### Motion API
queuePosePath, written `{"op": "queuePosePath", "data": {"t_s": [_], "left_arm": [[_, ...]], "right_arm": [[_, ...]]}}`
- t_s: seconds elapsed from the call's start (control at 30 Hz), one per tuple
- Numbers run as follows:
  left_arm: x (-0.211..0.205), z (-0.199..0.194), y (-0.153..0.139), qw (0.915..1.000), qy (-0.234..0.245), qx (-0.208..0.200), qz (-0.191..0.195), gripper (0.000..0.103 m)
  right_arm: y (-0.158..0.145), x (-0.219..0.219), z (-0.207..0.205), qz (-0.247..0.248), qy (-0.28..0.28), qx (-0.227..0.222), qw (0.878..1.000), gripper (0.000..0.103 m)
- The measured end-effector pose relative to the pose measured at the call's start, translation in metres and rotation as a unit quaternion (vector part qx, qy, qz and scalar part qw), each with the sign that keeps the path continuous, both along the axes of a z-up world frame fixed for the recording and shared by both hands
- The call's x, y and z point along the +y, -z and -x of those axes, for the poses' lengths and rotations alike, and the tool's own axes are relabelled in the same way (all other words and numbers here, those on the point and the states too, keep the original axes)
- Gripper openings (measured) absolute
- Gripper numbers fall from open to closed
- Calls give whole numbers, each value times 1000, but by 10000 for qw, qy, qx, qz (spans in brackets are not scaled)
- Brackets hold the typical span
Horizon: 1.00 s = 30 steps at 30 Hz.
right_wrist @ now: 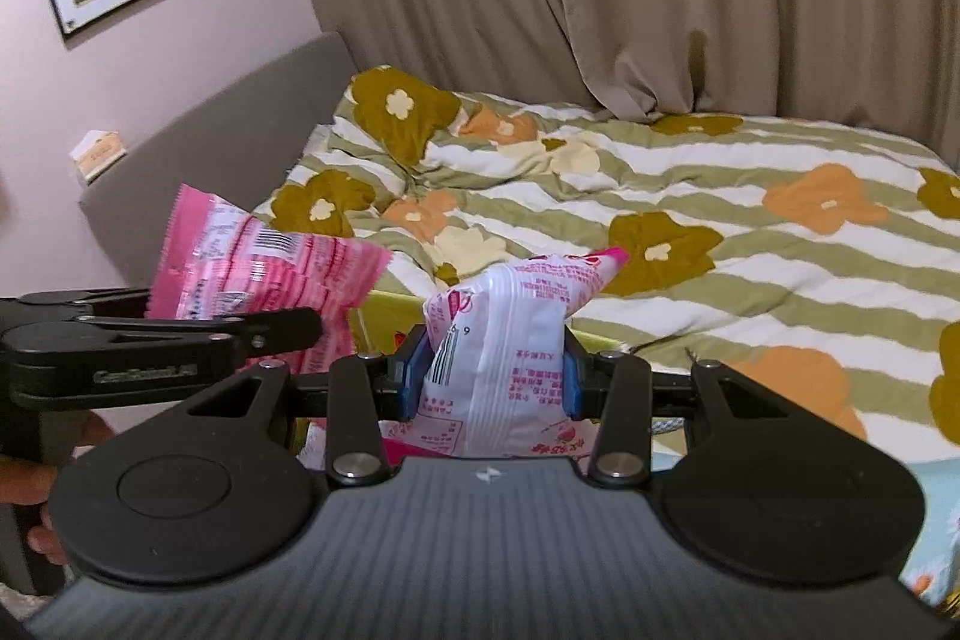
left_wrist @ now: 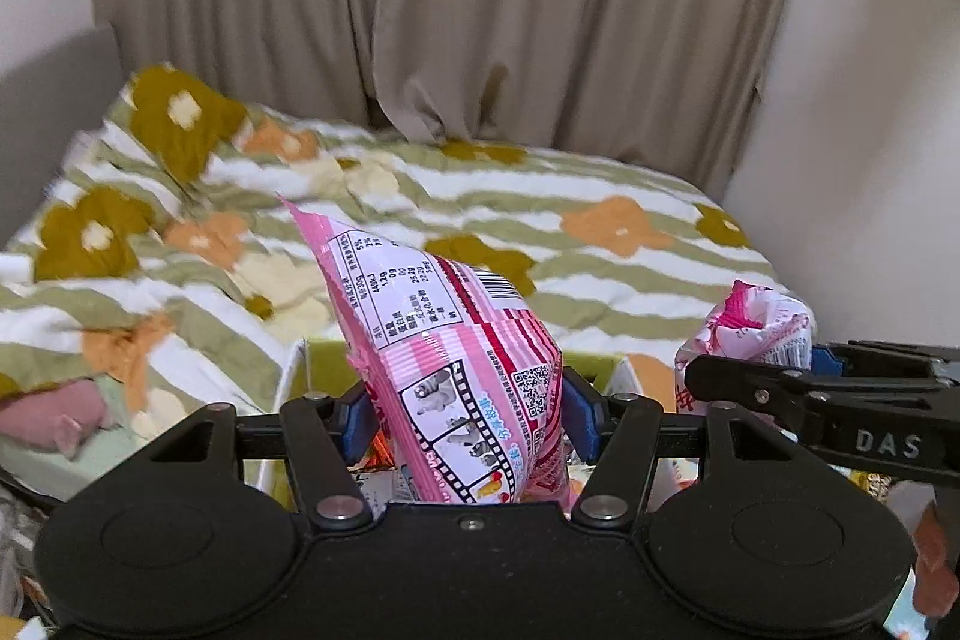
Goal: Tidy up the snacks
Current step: 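Carry both pink bags over the box with both grippers, then open both grippers to drop the pink bags into the box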
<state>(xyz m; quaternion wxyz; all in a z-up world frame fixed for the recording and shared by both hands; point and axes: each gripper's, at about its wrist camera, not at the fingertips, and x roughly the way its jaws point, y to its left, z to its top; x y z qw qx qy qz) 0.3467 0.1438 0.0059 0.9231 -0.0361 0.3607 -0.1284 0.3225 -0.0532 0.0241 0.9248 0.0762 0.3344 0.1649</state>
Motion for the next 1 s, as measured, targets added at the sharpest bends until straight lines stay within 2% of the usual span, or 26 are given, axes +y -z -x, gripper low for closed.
{"op": "queuePosePath", "data": {"t_s": [0.07,0.13,0.17,0.2,0.43,0.83,0.93,0.97,1.0], "left_arm": [[8,-15,14,9995,143,208,177,66],[14,-29,27,9985,205,455,242,74],[18,-33,33,9978,236,565,269,89],[22,-36,38,9974,227,619,297,97],[40,-24,43,9972,147,692,252,97],[58,36,3,9989,-365,35,-308,99],[60,43,5,9981,-482,4,-391,99],[60,45,6,9978,-509,14,-416,99],[61,48,7,9976,-533,15,-434,100]], "right_arm": [[5,11,-4,26,142,116,9998,57],[12,19,-7,67,279,227,9993,57],[14,22,-9,76,338,286,9990,57],[17,25,-9,84,383,341,9987,57],[30,39,-8,238,466,566,9970,57],[13,63,-1,252,80,416,9988,61],[17,69,-3,241,-9,455,9987,70],[19,70,-2,224,-42,490,9985,78],[21,71,-2,197,-35,506,9985,95]]}}
